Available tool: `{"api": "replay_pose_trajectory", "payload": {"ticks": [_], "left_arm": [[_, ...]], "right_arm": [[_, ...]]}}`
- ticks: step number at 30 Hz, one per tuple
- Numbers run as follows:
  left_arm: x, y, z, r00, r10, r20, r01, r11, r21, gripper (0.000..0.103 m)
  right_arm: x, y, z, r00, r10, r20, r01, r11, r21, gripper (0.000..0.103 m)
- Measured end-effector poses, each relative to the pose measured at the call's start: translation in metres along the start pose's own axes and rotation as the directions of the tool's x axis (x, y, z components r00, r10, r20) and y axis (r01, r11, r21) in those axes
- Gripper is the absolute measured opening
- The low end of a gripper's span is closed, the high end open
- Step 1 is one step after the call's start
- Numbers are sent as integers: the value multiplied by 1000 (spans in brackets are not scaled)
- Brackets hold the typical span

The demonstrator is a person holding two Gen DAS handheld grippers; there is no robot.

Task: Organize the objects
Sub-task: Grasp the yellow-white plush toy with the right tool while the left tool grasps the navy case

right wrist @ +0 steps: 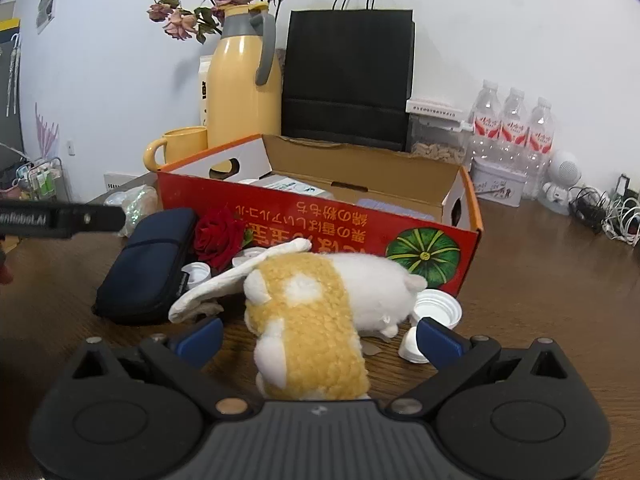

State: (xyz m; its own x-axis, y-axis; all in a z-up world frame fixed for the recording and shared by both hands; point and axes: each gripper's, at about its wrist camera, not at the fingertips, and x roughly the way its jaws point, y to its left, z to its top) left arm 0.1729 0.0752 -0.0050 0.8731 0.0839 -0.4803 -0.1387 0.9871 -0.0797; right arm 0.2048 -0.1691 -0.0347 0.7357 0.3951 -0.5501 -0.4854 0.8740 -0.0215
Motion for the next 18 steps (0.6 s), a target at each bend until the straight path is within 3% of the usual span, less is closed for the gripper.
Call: {"api": "replay_pose_trajectory", "payload": {"ticks": [7,12,18], "left_arm": [[4,-2,-2,1000,4,-12,-4,1000,-3,103],[7,-6,-3,1000,7,-24,-7,1000,-2,103],[8,-12,-5,999,13,-36,-13,1000,-1,103]], "right_arm": [[14,-6,-1,999,30,-28,-28,997,65,88],[17,-10,-3,996,86,-31,-83,992,95,52],[10,-4,-6,998,65,15,-65,996,56,49]]}}
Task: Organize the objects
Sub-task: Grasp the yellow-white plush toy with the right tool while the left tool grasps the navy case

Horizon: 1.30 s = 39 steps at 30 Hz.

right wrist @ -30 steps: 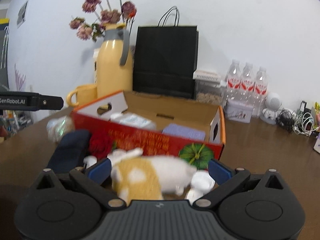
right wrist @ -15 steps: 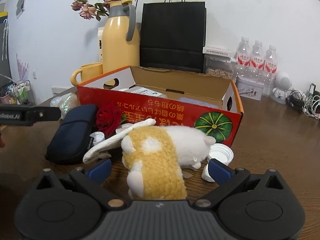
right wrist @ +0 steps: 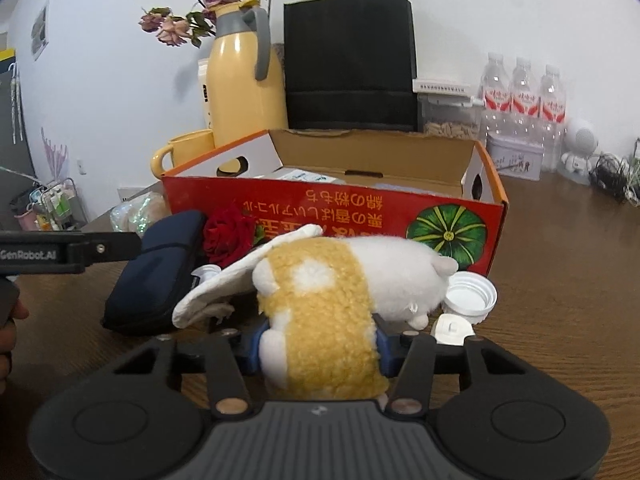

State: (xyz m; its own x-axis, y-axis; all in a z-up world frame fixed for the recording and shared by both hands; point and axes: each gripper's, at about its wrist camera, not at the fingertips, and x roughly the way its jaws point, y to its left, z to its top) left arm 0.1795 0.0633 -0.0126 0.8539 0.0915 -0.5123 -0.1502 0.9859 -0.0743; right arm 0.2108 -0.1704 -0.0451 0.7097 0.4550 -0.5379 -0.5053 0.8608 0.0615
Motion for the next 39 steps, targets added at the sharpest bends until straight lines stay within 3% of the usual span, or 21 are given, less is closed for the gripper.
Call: {"api": "replay_pose_trajectory", "payload": {"ticks": [8,19,28,31,33,39], "left_arm": [[6,-11,-2,999,16,-37,-16,1000,-11,103],[37,-32,0,986,139,-89,-146,986,-76,103],[50,-32,-2,974,195,-118,-212,965,-153,103],[50,-35,-3,976,184,-115,-200,969,-146,94],[51,-36,-4,978,168,-120,-185,972,-145,74],[45,-36,-7,983,151,-103,-165,976,-141,66]], "right_arm": [[-26,4,1,983,-84,161,92,995,-43,48],[-30,-1,1,979,-97,180,104,994,-29,49],[-29,-2,0,980,-96,176,101,995,-21,49],[-29,-2,-1,980,-95,175,100,995,-20,49],[-29,-2,-1,980,-95,175,100,995,-20,49],[-28,-3,-1,980,-95,173,100,995,-18,49]]}}
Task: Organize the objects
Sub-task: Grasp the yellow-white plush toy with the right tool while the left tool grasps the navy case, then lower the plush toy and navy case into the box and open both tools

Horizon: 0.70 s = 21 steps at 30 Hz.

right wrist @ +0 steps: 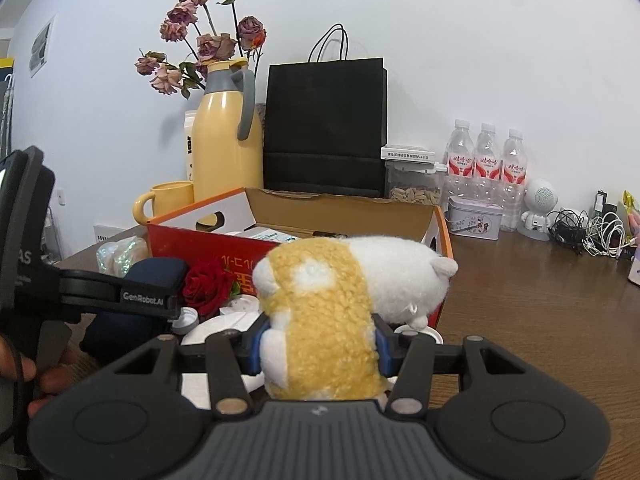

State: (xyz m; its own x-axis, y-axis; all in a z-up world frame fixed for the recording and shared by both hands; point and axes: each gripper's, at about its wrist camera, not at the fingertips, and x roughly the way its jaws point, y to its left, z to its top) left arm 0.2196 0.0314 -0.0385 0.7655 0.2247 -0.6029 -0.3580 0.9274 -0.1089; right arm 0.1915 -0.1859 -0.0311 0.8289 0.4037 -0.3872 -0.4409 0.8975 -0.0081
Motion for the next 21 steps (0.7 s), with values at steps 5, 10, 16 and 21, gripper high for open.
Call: {"api": "replay_pose_trajectory", "payload": {"ticks": [5,10,16,21], "left_arm": [[-6,4,-2,1000,-17,15,17,1000,6,64],[-17,7,-4,998,-28,57,27,1000,16,64],[-37,14,-7,995,-60,85,58,998,18,64],[-52,13,-1,989,-99,113,94,994,51,64]], "right_arm": [[1,-2,-1,1000,2,-3,-2,1000,6,49],[0,-2,-1,1000,3,-1,-3,1000,6,49],[-1,-1,0,1000,9,8,-9,1000,1,49],[-1,3,1,1000,12,12,-11,1000,-13,49]]}}
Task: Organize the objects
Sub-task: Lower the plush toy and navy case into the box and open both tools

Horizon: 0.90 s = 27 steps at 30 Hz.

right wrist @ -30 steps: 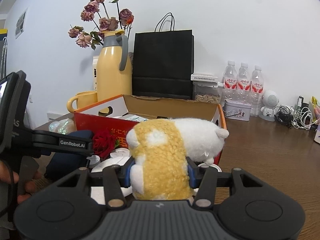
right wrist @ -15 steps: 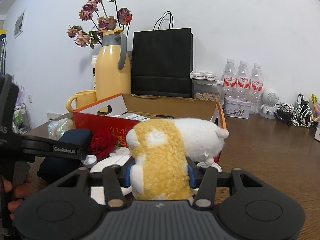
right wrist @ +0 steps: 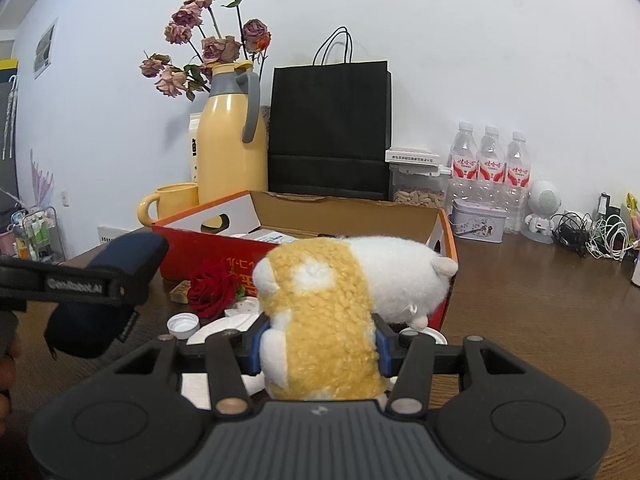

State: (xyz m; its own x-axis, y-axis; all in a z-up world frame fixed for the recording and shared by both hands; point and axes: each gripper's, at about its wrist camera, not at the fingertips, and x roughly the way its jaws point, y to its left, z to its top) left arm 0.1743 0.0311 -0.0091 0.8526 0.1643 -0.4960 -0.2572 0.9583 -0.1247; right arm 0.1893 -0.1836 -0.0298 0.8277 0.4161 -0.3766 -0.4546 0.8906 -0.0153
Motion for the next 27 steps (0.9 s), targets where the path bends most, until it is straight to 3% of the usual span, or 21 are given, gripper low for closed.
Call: {"api": "replay_pose_trajectory", "payload": {"ticks": [5,13,21,27], "left_arm": [[-6,-2,16,999,-46,30,45,999,22,64],[0,-10,63,988,-114,105,109,993,44,64],[47,-25,111,984,-140,105,137,990,37,64],[95,-32,125,989,-123,80,121,992,26,64]], "right_arm": [[-6,5,10,999,25,31,-24,999,-24,49],[5,8,55,996,35,83,-28,996,-81,49],[62,2,97,997,26,72,-22,998,-52,49],[119,-12,108,1000,11,10,-11,1000,1,49]]}}
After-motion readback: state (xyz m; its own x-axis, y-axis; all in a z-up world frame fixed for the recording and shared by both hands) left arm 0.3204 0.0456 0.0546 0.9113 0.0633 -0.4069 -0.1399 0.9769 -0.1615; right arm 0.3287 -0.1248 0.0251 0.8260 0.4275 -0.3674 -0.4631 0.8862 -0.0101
